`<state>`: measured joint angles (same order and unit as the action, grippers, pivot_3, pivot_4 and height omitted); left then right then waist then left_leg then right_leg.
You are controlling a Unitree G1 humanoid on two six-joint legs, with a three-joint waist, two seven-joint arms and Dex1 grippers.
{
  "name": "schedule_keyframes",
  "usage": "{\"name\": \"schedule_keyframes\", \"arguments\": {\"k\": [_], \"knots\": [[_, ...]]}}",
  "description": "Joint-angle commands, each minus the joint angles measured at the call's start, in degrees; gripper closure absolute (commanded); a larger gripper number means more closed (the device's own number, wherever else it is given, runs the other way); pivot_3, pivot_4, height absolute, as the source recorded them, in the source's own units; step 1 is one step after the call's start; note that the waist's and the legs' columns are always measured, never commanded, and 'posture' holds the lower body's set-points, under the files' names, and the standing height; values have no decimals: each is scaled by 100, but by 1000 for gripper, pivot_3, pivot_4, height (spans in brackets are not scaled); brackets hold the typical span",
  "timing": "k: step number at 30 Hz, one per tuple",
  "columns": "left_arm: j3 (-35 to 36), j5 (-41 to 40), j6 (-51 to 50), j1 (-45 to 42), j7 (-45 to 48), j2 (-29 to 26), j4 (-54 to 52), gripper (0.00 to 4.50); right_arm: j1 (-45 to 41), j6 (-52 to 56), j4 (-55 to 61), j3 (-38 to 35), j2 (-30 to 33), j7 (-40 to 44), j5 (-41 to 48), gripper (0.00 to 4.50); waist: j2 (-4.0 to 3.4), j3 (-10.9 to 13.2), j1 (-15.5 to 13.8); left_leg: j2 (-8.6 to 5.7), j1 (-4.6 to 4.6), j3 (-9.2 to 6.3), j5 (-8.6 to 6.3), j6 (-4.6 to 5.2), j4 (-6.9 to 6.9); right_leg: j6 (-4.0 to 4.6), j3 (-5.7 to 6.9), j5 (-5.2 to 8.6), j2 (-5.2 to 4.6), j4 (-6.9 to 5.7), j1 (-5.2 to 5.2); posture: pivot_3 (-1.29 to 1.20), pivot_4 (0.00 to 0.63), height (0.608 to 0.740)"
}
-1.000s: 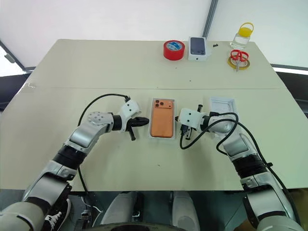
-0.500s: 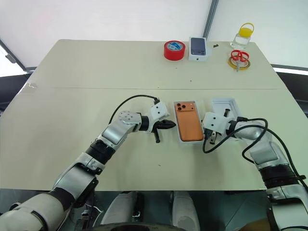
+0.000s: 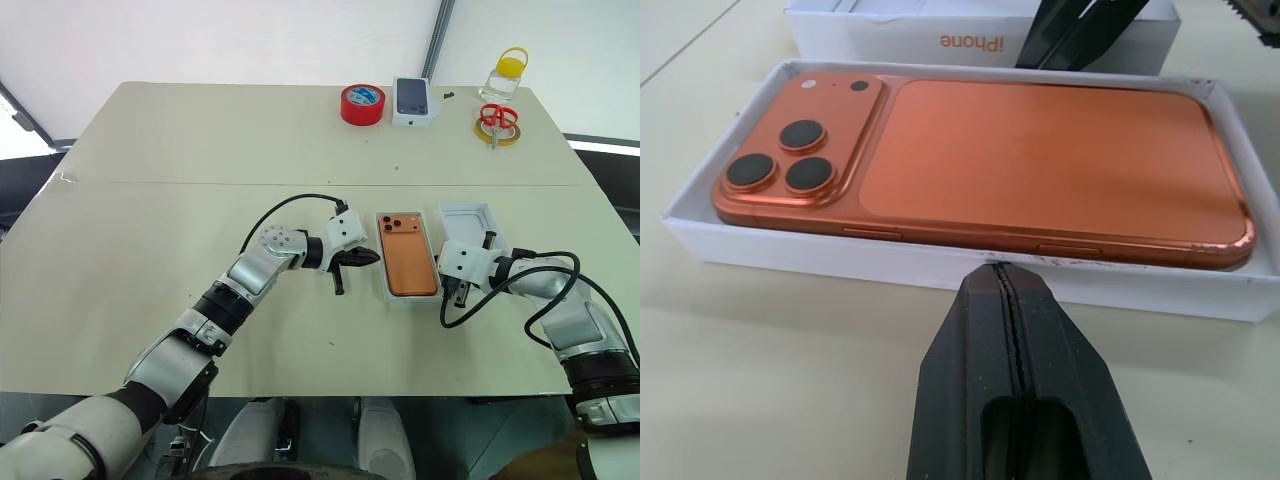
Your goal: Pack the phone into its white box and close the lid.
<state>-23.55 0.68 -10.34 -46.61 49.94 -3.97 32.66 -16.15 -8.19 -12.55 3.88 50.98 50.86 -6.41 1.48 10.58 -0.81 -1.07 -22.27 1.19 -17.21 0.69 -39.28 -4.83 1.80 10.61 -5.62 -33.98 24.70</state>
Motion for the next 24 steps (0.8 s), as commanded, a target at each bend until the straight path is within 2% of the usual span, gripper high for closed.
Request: {"name": "schedule_keyframes", "arguments": {"k": [1, 8, 16, 19, 22, 24], "knots": [[295, 36, 196, -143, -170, -143, 139, 4500, 72, 42, 114, -155, 212, 111, 59, 4444, 0, 0, 4, 0, 0, 0, 0, 0, 0, 0, 0, 0, 0, 0, 0, 0, 150, 739], [726, -157, 271, 72, -171, -606, -72, 4500, -23, 38, 120, -395, 419, 50, 133, 4444, -1, 0, 5, 1, 1, 0, 0, 0, 0, -1, 0, 0, 0, -2, 1, 0, 150, 739], [1086, -336, 283, 402, -188, -784, -661, 4500, -864, -258, -914, 16, -31, -565, -383, 4444, -1, 0, 11, 2, 2, 2, 0, -1, 0, -2, 0, -2, 0, -4, 1, 0, 150, 739], [1275, -679, -311, 552, 25, -906, -1014, 4500, -1171, -377, -1411, 190, -28, -884, -760, 4444, -3, -1, 19, 1, 2, 4, 1, -2, 0, -1, -1, -2, 0, -6, 2, 0, 150, 739], [1423, -660, -222, 697, -50, -1154, -1165, 4500, -1191, -518, -1673, 220, 93, -832, -798, 4444, -4, -1, 9, 0, 2, 3, 1, -2, 0, -1, -1, -2, 0, -8, 2, 0, 150, 739], [1570, -836, -330, 837, 118, -1371, -1376, 4500, -1065, -396, -1506, 43, 136, -578, -492, 4444, -4, -1, 23, 1, 2, 3, 1, -2, 0, -1, -1, -2, 0, -7, 2, 0, 150, 739]]}}
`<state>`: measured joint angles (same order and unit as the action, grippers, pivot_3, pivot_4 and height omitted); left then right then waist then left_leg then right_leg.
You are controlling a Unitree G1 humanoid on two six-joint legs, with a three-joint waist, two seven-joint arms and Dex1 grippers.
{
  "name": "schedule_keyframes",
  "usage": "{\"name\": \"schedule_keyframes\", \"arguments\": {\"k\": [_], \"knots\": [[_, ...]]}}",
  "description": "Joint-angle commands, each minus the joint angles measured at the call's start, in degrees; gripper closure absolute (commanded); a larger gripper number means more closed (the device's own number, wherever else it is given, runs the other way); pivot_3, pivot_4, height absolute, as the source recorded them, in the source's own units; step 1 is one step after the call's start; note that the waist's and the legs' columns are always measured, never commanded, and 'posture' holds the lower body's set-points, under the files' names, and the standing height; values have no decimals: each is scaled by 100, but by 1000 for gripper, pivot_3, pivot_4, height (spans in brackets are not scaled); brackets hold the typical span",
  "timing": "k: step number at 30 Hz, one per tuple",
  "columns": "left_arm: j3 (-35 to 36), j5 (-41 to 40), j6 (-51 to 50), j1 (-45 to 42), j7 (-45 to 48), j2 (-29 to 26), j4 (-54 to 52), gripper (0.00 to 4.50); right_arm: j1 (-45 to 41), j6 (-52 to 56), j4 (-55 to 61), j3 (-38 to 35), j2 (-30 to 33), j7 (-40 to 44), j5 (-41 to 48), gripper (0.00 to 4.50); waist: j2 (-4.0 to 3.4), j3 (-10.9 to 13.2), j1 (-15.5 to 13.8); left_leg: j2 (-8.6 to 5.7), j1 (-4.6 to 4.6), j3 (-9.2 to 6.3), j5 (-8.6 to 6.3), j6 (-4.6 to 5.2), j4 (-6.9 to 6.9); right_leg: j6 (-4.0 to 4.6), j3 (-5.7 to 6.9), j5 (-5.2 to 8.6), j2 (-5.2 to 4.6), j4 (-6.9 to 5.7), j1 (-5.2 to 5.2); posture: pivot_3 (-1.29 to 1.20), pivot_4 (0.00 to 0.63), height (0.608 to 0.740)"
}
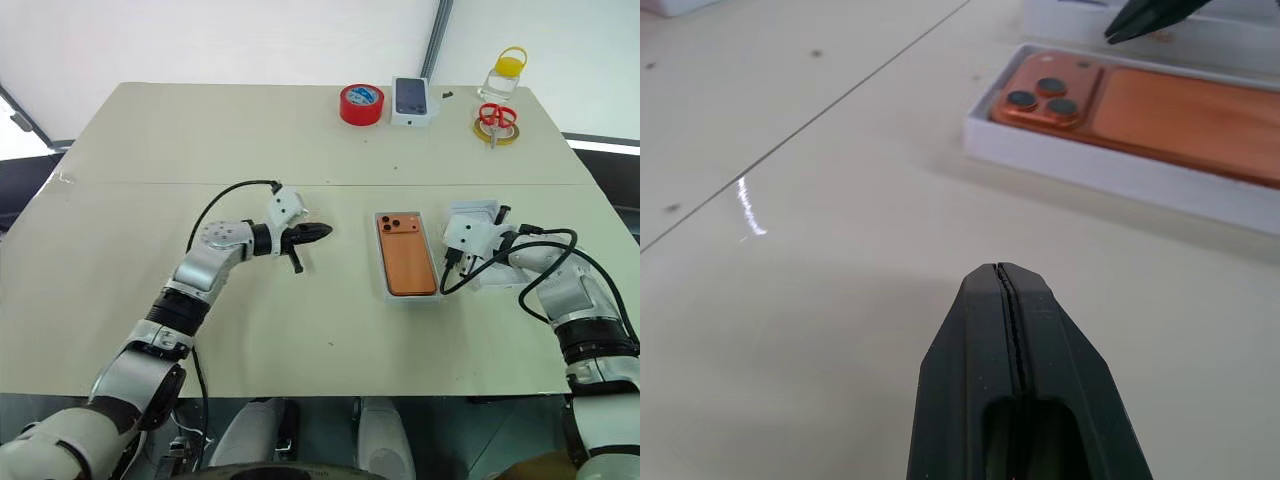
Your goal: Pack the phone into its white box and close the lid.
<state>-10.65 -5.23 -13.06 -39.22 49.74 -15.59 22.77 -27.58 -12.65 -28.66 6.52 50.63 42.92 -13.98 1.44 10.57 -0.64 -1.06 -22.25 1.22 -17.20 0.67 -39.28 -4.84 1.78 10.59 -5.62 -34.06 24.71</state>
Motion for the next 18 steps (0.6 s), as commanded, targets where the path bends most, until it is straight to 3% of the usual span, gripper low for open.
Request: {"name": "schedule_keyframes", "arguments": {"k": [1, 2, 4, 11, 18], "knots": [[351, -374, -175, 155, 239, -288, -495, 4500, 143, 291, 264, -364, 142, 418, 557, 4444, 0, 0, 8, 1, 1, 0, 0, 0, 0, 0, -1, 0, 0, -1, 0, 0, 150, 739], [439, -461, -168, 208, 275, -359, -576, 4500, 198, 783, 534, -583, 67, 656, 1007, 4444, 0, 0, 5, 1, 1, 0, 0, 0, 0, -1, -1, 0, 0, -1, 0, 0, 150, 739], [550, -679, -206, 341, 498, -512, -801, 3596, 306, 1377, 1018, -893, -18, 835, 1534, 3577, -1, 0, 2, 3, 1, -1, 0, 0, 0, -1, -1, -1, 0, -2, 0, 0, 150, 739], [771, -1111, 100, 706, 1126, -991, -1259, 92, 656, 2869, 2257, -1460, 205, 765, 2045, 67, -3, -1, -5, 5, 3, -4, 0, 0, 0, 1, 0, -1, 0, -3, 0, 0, 150, 739], [1011, -1383, 852, 1064, 1525, -1225, -1511, 32, 936, 5211, 3016, -1625, 255, 545, 2427, 22, -5, -2, -15, 7, 2, -3, -1, 0, 0, 15, -1, 7, -2, -2, 0, 0, 150, 739]]}}
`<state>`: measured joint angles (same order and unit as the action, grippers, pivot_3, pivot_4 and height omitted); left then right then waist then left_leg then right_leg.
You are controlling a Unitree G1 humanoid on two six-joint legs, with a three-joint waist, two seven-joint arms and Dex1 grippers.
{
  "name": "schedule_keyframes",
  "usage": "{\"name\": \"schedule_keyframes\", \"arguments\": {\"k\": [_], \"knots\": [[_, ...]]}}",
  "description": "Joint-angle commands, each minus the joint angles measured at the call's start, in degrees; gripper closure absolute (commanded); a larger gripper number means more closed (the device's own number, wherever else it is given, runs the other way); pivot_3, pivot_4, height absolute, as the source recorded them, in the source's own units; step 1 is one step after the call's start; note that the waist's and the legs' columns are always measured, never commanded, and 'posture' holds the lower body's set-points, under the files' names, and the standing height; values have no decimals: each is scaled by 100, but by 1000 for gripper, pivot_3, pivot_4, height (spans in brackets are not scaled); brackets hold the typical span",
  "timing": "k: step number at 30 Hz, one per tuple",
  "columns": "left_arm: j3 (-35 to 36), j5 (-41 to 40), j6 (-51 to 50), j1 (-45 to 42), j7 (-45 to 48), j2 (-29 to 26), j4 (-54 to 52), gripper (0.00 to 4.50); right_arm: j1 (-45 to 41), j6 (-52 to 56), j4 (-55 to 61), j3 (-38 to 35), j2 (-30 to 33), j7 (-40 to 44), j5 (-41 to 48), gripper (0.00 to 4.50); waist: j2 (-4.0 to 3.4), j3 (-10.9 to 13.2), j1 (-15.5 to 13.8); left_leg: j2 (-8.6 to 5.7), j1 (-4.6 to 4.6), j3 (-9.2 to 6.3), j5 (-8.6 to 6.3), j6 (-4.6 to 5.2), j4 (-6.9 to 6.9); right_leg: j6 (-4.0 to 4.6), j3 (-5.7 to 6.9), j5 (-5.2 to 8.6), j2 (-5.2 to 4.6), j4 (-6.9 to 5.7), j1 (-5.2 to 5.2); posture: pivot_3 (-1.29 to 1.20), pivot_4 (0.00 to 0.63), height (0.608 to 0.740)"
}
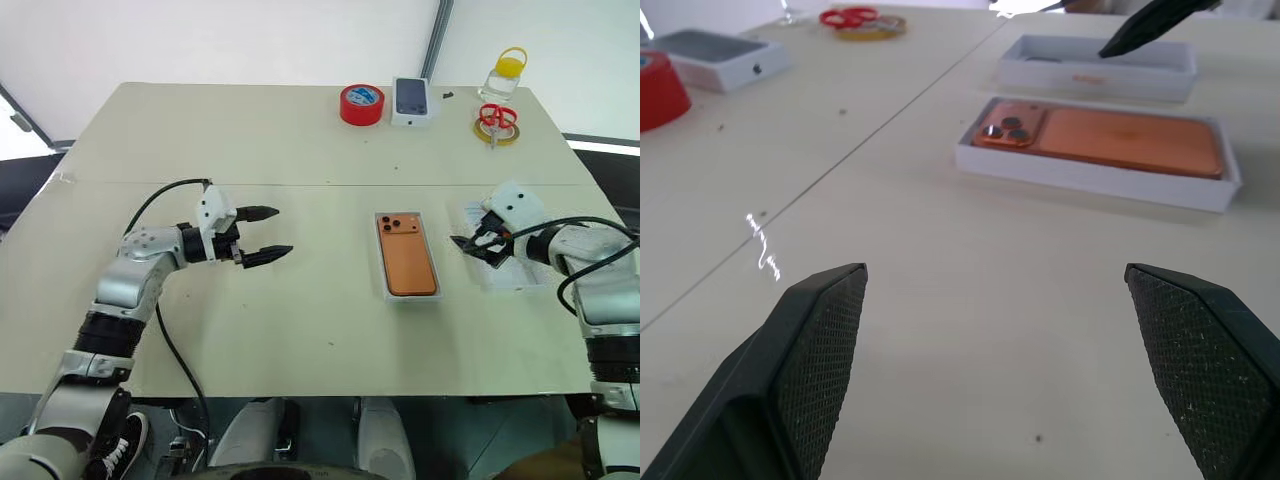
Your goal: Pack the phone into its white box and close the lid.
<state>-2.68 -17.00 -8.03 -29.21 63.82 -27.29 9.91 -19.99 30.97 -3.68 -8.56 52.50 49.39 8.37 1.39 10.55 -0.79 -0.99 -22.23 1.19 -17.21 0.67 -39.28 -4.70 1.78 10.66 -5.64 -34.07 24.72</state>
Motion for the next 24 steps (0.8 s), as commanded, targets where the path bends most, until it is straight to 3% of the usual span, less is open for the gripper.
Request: {"name": "schedule_keyframes", "arguments": {"k": [1, 10, 15, 24], "knots": [[243, -195, 550, 151, 152, -71, -253, 32, 208, 1270, 709, -140, 10, -206, 278, 22, 0, 0, 4, 1, 0, 0, 0, 0, 0, 0, 0, 0, 0, 0, 0, 0, 150, 739], [187, -248, 1069, 807, 516, -329, -672, 32, -517, 4431, 1215, -144, -138, -719, 1012, 22, -12, -5, 12, 9, -3, 8, -1, 1, 1, 6, -1, 3, 1, 0, 10, 0, 150, 739], [130, -184, 1160, 1047, 260, -204, -956, 32, -854, 4759, 922, 270, -59, -892, 1016, 22, -12, -5, 8, 6, -10, 6, -1, 2, 0, 6, 0, 3, 1, 6, 10, 0, 150, 739], [104, -115, 1041, 1525, -175, -137, -1504, 32, -1405, 4213, 84, 1013, 119, -815, 869, 22, -15, -5, 20, 7, -9, 10, -2, 3, 1, 3, -1, 1, 4, 2, 15, 0, 150, 739]]}}
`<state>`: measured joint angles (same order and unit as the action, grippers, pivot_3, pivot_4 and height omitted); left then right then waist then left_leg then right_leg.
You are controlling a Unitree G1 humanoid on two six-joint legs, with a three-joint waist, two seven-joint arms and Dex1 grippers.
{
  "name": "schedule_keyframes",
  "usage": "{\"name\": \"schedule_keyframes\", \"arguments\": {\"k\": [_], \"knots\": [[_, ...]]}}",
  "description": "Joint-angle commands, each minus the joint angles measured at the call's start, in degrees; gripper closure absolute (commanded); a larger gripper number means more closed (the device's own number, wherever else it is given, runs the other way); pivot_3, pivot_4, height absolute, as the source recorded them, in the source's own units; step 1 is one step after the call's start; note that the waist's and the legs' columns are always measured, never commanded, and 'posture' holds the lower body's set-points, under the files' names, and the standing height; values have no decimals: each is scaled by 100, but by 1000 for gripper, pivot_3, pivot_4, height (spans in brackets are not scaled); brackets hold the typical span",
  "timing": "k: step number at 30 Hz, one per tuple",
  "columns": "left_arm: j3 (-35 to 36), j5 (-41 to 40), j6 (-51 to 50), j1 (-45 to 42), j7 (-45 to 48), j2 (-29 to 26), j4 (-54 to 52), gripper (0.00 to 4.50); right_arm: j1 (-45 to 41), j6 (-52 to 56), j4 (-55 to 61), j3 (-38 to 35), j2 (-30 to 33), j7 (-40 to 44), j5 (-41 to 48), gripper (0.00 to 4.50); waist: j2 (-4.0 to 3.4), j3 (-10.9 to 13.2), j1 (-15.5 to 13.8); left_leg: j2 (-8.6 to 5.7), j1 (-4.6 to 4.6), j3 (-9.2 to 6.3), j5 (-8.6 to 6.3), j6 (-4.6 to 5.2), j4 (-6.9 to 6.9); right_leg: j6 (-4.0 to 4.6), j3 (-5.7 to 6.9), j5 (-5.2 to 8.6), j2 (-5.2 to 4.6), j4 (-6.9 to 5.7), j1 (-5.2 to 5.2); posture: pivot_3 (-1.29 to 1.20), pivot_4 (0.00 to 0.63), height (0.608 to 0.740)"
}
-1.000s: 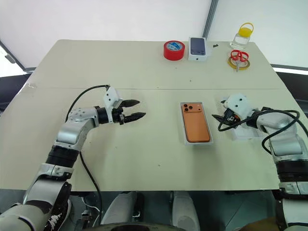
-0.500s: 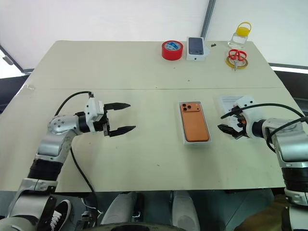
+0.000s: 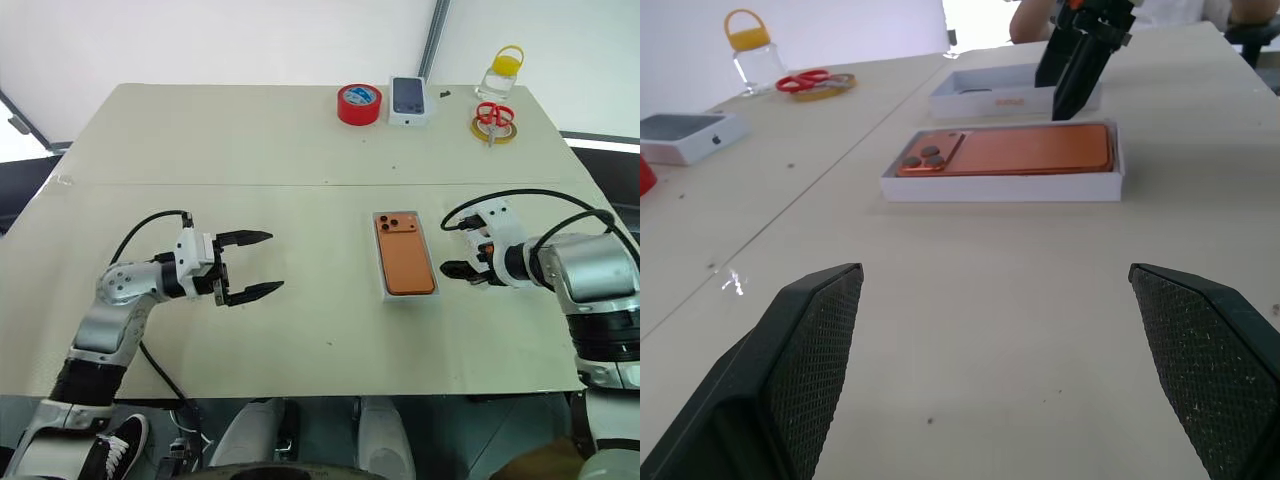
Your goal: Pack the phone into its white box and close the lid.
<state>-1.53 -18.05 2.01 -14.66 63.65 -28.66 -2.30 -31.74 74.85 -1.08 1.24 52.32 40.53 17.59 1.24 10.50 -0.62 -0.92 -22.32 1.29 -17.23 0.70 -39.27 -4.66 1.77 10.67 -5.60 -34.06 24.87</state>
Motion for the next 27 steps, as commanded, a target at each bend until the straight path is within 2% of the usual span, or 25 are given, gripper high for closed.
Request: {"name": "schedule_keyframes", "arguments": {"k": [1, 5, 6, 8, 10, 14, 20, 23, 27], "knots": [[-11, -13, 19, 103, -205, 5, -319, 32, -261, -256, -233, 118, 165, 89, -86, 22, 0, 0, 1, 0, 0, 0, 0, 0, 0, -1, 0, 0, 0, 0, 0, 0, 150, 739], [-19, -19, -34, 235, -346, -11, -464, 32, -421, -362, -493, 232, 136, 128, -108, 22, 0, 0, -5, 1, 0, 0, 0, 0, 0, -5, 0, -3, 2, 0, 0, 0, 150, 739], [-24, -18, -40, 255, -375, -12, -491, 0, -429, -310, -509, 254, 124, 172, -55, 562, 0, 0, -8, 1, 0, 1, 0, 0, 0, -6, 0, -3, 2, 0, 0, 0, 150, 739], [-35, -29, -65, 279, -415, -11, -529, 0, -405, -397, -515, 359, 130, 166, -117, 1328, 0, 0, -7, 1, 0, 1, 0, 0, 0, -5, 0, -2, 2, 0, 0, 0, 150, 739], [-55, -28, -69, 287, -442, -13, -539, 0, -432, -391, -595, 373, 54, 104, -151, 2510, 0, 0, -2, 1, 0, 0, 0, 0, 0, -3, 0, -2, 2, 0, 0, 0, 150, 739], [-104, 3, -73, 257, -490, 2, -501, 0, -349, -562, -686, 511, 4, 53, -285, 4471, 0, -1, -2, 2, 0, 0, 0, 0, 0, -4, 1, -2, 3, 0, 0, 0, 150, 739], [-123, -51, -118, 169, -518, -57, -424, 0, -302, -511, -720, 301, -195, -189, -344, 4471, 10, -7, 7, 6, 4, 1, 0, 0, 0, -3, 1, -1, 5, 1, -5, 0, 150, 739], [-94, -41, -68, 115, -526, -79, -354, 0, -567, -325, -854, -97, -462, -438, -276, 4471, 15, -11, 28, 8, 6, 2, 0, 0, 0, -1, 1, -1, 7, 1, -6, 0, 150, 739], [-94, -59, -98, 17, -540, -62, -209, 0, -1007, -744, -1069, -625, -821, -826, -302, 4471, 2, -4, 44, 10, 3, 4, 0, 0, 1, -7, 0, -4, 9, -3, 0, 0, 150, 739]]}}
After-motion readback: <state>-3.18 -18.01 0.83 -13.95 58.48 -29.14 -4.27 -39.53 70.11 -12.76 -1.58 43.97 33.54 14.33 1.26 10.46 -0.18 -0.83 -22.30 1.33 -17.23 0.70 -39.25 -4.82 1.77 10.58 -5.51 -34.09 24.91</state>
